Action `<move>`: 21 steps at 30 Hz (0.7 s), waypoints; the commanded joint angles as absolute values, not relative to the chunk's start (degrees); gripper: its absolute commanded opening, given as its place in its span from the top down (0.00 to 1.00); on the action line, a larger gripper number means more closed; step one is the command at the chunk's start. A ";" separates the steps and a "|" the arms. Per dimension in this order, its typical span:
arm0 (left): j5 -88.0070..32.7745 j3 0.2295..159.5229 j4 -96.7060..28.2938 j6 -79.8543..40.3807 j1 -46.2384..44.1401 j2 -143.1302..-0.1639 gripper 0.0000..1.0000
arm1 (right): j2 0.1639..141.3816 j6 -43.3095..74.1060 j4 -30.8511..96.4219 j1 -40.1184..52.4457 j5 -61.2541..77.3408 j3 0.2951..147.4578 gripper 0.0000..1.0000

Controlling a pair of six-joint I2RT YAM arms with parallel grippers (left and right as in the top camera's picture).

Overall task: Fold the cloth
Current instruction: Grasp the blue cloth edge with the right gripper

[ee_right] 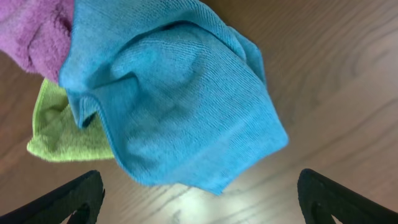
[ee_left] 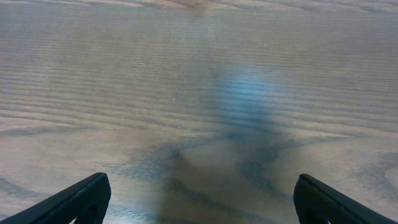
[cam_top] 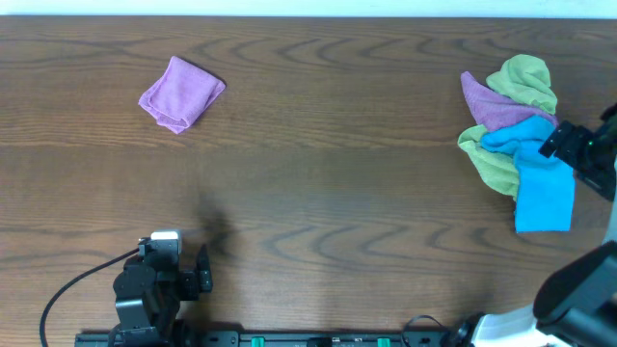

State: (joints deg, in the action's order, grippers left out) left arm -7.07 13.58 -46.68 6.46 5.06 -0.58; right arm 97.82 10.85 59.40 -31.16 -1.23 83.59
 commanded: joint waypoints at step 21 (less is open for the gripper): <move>-5.96 11.27 -49.10 7.70 4.82 -0.21 0.05 | 111.90 16.05 56.97 -31.97 6.46 84.31 0.96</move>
